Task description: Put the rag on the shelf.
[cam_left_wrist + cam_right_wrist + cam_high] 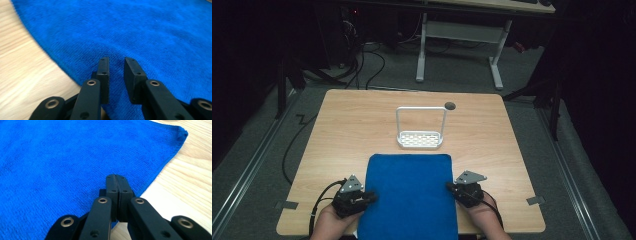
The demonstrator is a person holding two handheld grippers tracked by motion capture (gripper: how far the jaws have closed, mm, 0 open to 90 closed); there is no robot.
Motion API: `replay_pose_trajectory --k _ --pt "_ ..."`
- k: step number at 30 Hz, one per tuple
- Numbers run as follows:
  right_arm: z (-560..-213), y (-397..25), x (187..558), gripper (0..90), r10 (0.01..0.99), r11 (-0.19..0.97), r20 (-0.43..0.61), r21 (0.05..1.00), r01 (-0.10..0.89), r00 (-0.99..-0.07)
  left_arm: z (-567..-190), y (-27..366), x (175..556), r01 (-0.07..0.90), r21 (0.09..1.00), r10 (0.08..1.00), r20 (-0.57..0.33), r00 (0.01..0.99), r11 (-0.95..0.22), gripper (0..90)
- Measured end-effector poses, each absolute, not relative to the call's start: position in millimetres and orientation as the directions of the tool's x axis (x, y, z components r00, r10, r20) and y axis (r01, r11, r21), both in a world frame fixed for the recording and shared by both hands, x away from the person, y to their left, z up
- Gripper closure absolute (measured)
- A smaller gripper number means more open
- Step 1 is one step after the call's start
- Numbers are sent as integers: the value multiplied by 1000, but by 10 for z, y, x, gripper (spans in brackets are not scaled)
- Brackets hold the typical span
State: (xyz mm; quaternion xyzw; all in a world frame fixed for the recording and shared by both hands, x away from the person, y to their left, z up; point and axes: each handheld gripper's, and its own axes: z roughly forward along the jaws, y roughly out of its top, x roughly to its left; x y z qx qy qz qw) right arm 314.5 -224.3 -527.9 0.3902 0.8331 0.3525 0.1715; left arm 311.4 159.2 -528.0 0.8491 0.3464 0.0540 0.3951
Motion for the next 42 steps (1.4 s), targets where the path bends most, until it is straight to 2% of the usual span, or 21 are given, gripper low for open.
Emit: replay_pose_trajectory --k 13,18,24,27,32,34,35,39,42 --pt "-5280 -2572 3030 900 802 407 8 725 555 -598 -5274 1413 3026 527 702 568 -210 796 -479 707" --pt "-5278 -2606 2989 900 804 405 9 725 558 -595 -5275 1404 3005 532 698 552 -232 801 -479 703" --pt "-5280 -2610 2992 881 804 398 14 729 557 -595 -5260 1372 2983 518 695 545 -214 810 -498 672" --pt "-5272 -2617 2990 874 803 390 19 738 550 -595 -5260 1373 2989 509 709 563 -190 804 -488 605" --pt "-5249 -2644 2995 800 806 350 39 773 529 -591 -5258 1464 3048 504 761 628 -166 760 -409 535" --pt "-5250 -2642 2996 783 808 350 33 776 524 -588 -5259 1513 3096 509 774 652 -169 739 -376 522" --pt "-5252 -2645 3004 747 812 347 29 779 522 -583 -5265 1561 3150 517 781 675 -173 718 -349 509" --pt "-5241 -2671 3013 730 821 327 34 790 518 -570 -5276 1618 3319 542 788 729 -184 660 -292 468" --pt "-5236 -2689 3016 719 827 315 42 792 523 -561 -5282 1627 3423 571 774 748 -203 632 -273 480"
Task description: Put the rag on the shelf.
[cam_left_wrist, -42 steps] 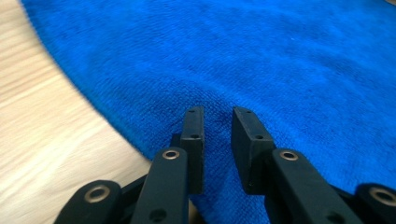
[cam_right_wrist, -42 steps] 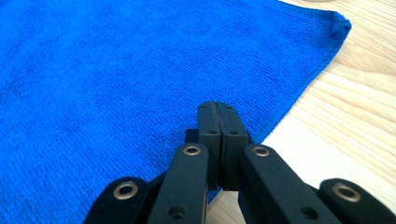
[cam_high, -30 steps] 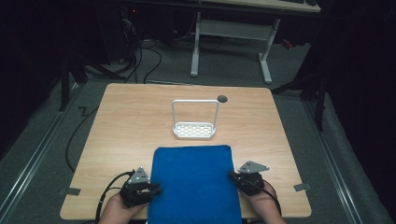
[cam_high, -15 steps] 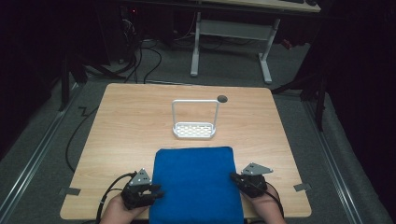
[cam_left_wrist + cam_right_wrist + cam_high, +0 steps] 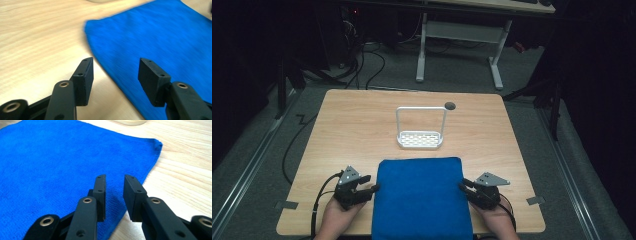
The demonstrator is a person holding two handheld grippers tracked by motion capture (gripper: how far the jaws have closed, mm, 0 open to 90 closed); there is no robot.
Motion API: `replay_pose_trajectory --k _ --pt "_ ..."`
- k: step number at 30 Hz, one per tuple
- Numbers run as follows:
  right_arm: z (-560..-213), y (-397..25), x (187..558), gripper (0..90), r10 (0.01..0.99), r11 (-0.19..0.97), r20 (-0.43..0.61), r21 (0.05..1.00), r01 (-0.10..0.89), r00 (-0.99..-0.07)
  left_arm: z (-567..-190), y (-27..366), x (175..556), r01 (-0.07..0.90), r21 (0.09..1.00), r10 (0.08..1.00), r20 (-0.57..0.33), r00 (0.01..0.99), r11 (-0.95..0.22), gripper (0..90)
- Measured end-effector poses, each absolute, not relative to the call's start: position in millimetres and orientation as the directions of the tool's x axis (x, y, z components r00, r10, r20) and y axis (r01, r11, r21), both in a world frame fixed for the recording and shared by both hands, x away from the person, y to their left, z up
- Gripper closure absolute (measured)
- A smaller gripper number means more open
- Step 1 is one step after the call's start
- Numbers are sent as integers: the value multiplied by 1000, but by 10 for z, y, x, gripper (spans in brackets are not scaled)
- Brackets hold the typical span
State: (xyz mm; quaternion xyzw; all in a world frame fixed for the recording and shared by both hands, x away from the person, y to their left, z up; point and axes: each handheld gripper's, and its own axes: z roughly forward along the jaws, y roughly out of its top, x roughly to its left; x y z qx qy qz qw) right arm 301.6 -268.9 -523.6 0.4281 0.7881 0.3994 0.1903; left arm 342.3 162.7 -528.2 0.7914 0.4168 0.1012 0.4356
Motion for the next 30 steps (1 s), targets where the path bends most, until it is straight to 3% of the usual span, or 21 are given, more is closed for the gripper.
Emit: replay_pose_trajectory --k 6,8,13,21,30 --pt "-5230 -2720 3027 699 828 301 48 802 515 -558 -5335 1585 3728 606 765 788 -227 572 -220 496" --pt "-5232 -2723 3025 696 827 299 52 803 516 -559 -5337 1530 3813 604 763 796 -211 568 -229 573" --pt "-5236 -2714 3022 684 826 304 49 801 516 -562 -5347 1353 4023 618 749 797 -214 565 -237 638" --pt "-5250 -2699 3045 642 827 313 33 803 508 -561 -5361 1300 3992 600 758 805 -176 567 -257 811" --pt "-5195 -2639 3337 583 868 261 45 807 531 -495 -5357 1276 3972 585 759 806 -140 575 -285 826"
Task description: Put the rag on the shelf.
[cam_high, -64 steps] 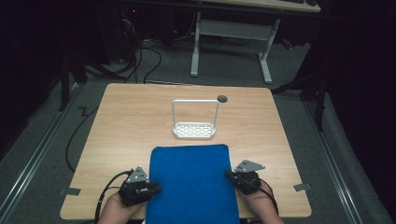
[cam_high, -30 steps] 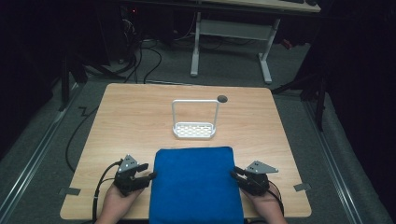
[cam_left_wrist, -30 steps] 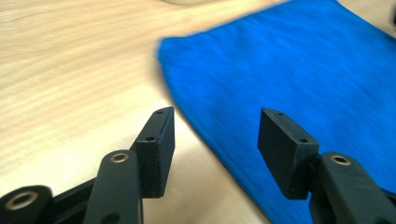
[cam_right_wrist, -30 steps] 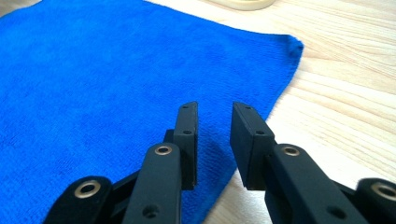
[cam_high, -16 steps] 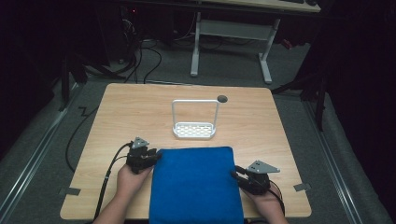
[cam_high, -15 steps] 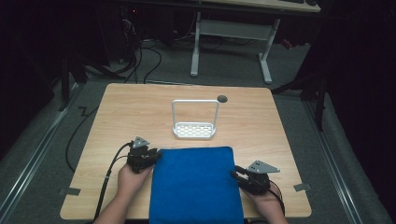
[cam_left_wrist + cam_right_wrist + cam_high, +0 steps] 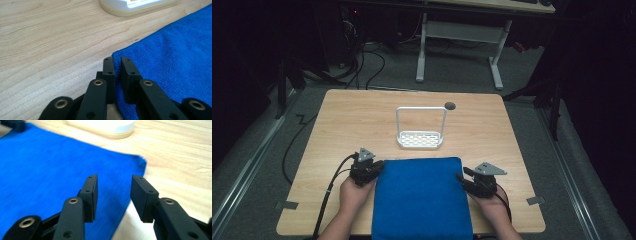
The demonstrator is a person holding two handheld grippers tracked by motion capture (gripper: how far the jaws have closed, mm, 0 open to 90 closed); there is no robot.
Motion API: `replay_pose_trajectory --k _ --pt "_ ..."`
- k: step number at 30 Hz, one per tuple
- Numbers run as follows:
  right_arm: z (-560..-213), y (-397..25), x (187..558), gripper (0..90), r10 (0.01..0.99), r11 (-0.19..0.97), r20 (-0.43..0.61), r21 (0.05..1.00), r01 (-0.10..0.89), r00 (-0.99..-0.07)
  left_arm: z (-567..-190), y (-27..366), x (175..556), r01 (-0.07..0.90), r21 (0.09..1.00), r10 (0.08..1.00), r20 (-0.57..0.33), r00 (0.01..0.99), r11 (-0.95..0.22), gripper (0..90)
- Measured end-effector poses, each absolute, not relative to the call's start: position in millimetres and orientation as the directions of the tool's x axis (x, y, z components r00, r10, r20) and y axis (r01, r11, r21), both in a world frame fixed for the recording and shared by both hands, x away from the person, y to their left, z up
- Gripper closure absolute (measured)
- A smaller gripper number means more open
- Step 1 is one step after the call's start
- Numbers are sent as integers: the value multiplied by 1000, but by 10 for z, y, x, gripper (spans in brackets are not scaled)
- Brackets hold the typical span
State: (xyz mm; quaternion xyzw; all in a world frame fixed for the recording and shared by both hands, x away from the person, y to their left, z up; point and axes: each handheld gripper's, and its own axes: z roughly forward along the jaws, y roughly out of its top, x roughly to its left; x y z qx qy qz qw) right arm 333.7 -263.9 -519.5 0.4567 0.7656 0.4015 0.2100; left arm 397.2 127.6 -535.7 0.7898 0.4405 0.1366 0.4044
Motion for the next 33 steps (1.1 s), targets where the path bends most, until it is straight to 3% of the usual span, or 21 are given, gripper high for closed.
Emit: replay_pose_trajectory --k 11,20,24,28,33 --pt "-5252 -2607 3920 602 917 217 57 758 615 -394 -5364 1312 4001 604 754 797 -189 573 -256 815" --pt "-5308 -2577 3960 597 910 251 39 742 622 -414 -5364 1320 4006 608 753 794 -198 574 -252 811" --pt "-5308 -2515 3925 668 896 287 17 740 609 -443 -5367 1329 4013 613 752 793 -210 572 -243 811" --pt "-5310 -2459 3903 853 883 324 -14 741 588 -468 -5366 1323 4008 609 753 793 -203 574 -249 806" --pt "-5306 -2449 3890 878 880 332 -21 742 582 -475 -5365 1324 4010 613 751 795 -204 571 -248 840"
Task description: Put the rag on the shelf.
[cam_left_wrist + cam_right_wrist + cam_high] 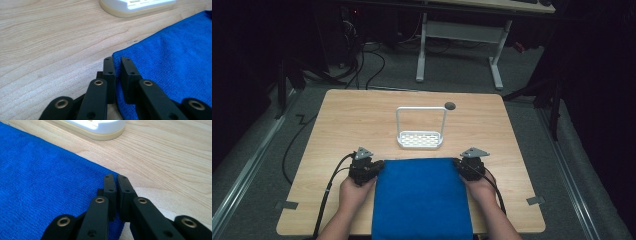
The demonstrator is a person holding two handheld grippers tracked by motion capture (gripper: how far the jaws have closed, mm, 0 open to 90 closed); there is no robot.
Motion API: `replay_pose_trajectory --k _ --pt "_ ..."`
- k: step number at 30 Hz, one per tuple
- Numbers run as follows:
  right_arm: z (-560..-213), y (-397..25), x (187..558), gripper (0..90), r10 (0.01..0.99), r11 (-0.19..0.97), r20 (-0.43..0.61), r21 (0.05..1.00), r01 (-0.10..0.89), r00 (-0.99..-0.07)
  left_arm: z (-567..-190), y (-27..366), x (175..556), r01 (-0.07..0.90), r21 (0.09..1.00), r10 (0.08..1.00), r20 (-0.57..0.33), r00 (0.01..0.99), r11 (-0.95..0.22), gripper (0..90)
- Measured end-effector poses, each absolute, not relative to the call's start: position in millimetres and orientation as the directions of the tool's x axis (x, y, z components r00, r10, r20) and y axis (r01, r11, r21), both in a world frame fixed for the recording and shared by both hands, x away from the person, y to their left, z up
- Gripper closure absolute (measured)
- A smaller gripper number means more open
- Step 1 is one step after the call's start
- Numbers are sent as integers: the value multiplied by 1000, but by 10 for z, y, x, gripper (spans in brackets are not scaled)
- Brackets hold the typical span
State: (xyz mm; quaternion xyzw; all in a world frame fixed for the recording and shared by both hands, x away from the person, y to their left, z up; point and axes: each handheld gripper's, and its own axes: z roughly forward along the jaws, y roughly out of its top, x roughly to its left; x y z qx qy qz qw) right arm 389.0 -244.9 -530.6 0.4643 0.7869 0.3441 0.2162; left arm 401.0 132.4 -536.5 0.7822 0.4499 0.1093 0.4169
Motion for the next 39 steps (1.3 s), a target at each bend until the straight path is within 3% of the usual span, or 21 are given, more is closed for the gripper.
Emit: replay_pose_trajectory --k 19,39 --pt "-5139 -2496 3687 880 879 260 9 829 495 -477 -5310 1376 3928 552 803 775 -196 601 -226 876" --pt "-4779 -2504 3423 880 880 190 -9 923 334 -475 -4917 1449 3719 442 887 770 -187 610 -134 876"
